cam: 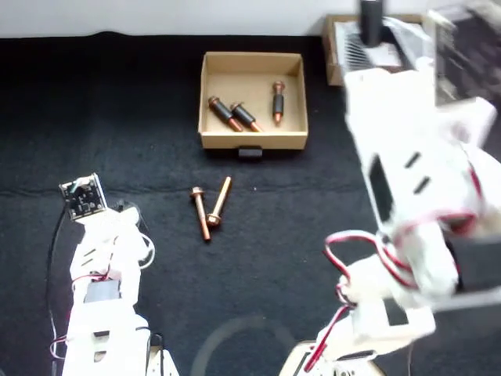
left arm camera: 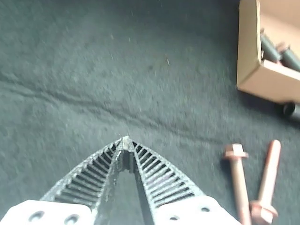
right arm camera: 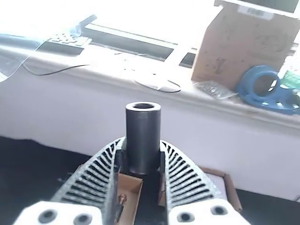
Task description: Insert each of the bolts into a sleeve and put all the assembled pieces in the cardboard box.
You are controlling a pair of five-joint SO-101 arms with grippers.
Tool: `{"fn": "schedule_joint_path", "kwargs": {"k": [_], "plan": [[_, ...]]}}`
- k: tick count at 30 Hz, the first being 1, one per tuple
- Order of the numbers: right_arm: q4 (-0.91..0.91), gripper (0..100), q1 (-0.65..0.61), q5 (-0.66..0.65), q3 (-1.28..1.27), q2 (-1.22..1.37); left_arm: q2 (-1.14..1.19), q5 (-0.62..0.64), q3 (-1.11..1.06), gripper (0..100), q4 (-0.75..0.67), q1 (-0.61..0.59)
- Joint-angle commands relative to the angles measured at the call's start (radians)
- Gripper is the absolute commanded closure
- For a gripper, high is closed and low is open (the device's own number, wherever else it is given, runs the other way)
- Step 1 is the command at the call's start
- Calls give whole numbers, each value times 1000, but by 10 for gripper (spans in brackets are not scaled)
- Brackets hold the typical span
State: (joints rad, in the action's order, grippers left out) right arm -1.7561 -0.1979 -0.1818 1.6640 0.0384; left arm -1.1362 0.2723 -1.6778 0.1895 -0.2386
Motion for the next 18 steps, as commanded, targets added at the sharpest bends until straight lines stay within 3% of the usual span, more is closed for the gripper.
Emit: {"fn": "schedule_joint_path", "kwargs": {"k": [1, 6, 10, 18], "plan": [[-10, 991, 113, -9, 101, -81, -2, -3, -15, 990, 66, 39], [-10, 991, 259, -11, 101, -137, -8, -15, -15, 990, 120, 70], [-10, 991, 371, -11, 102, -196, -10, -74, 10, 990, 273, 70], [-10, 991, 390, -11, 101, -363, -10, -72, 127, 990, 605, 70]]}}
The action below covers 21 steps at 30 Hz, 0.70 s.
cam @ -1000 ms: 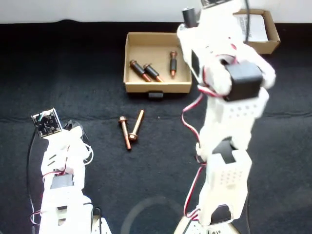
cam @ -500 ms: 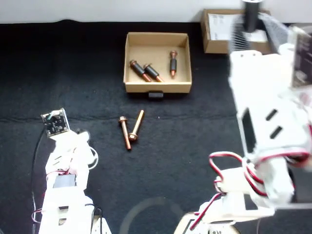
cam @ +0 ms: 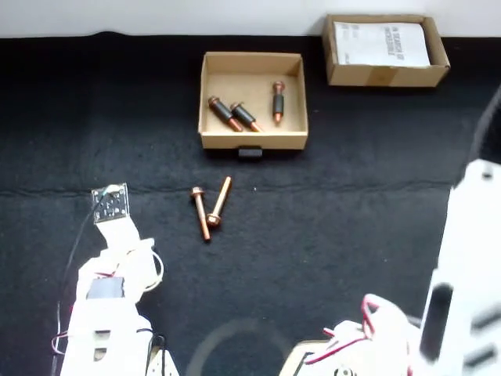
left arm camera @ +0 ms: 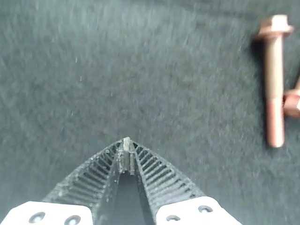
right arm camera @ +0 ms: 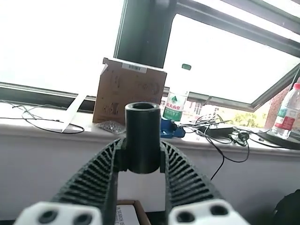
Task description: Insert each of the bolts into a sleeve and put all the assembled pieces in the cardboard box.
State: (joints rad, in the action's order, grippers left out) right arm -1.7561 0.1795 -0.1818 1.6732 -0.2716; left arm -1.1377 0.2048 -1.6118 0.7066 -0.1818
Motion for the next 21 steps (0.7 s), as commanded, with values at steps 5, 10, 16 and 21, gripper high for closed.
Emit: {"fn": "schedule_joint_path", "kwargs": {"k": [5, 10, 16, 21], "plan": [[-10, 991, 13, -11, 91, -131, -8, -5, 163, 990, 302, 21], [-10, 991, 13, 14, 54, -189, -8, -5, 369, 990, 486, 59], [-10, 991, 12, 130, -280, -351, -2, 0, 688, 990, 618, 168], [-7, 991, 12, 242, -656, -533, 1, 51, 885, 990, 649, 326]]}}
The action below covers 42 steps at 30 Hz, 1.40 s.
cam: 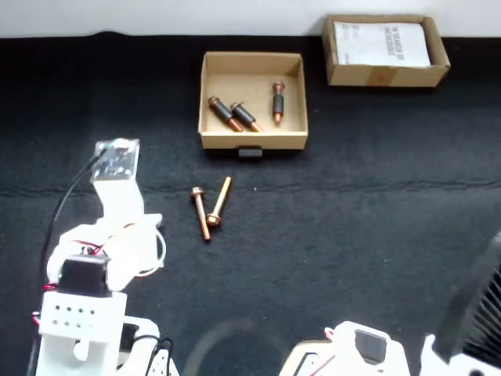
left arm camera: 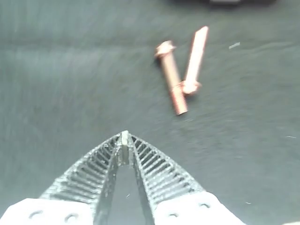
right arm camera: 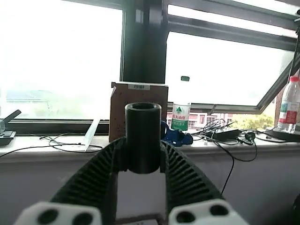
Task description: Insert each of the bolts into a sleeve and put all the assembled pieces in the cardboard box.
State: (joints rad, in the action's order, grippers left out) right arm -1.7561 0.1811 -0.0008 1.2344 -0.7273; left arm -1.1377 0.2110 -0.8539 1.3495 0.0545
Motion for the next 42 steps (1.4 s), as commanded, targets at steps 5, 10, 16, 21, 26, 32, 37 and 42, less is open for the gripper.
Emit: {"fn": "schedule_joint_path", "kwargs": {"k": [5, 10, 16, 21, 26, 32, 37, 42], "plan": [[-4, 991, 10, 157, -576, -219, 79, 183, 223, 990, -77, 246], [71, 991, 10, 230, -889, -317, 355, 290, 315, 990, -170, 269], [291, 991, 10, 233, -1300, -473, 757, 321, 496, 991, -180, 263], [492, 991, 10, 226, -1664, -628, 995, 319, 570, 991, -290, 237], [659, 991, 10, 190, -1972, -756, 1122, 321, 538, 991, -505, 185], [754, 991, 10, 153, -2135, -848, 1245, 423, 449, 991, -661, 186], [776, 991, 10, 149, -2158, -848, 1345, 503, 440, 991, -658, 211], [835, 991, -15, 149, -2232, -848, 1342, 502, 452, 991, -555, 242]]}}
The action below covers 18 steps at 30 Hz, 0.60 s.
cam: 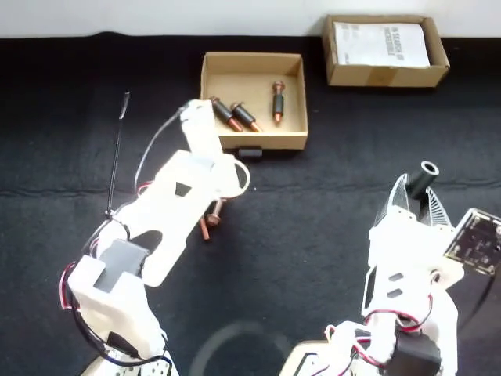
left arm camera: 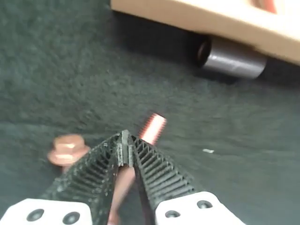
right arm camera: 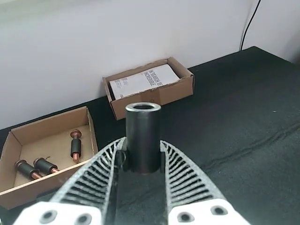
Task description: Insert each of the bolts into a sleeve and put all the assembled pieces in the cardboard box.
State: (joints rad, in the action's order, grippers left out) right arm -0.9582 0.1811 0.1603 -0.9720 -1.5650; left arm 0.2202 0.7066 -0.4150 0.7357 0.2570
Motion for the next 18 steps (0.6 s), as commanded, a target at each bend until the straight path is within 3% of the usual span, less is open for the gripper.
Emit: {"fn": "schedule_joint_path", "kwargs": {"k": [1, 8, 18], "plan": [[39, 991, -22, -9, -41, -12, -24, 6, 13, 991, 91, 53], [42, 991, -82, -6, -101, -12, -145, 9, 36, 991, 285, 160], [82, 991, -87, -9, -104, -12, -320, 6, 22, 991, 341, 191]]}}
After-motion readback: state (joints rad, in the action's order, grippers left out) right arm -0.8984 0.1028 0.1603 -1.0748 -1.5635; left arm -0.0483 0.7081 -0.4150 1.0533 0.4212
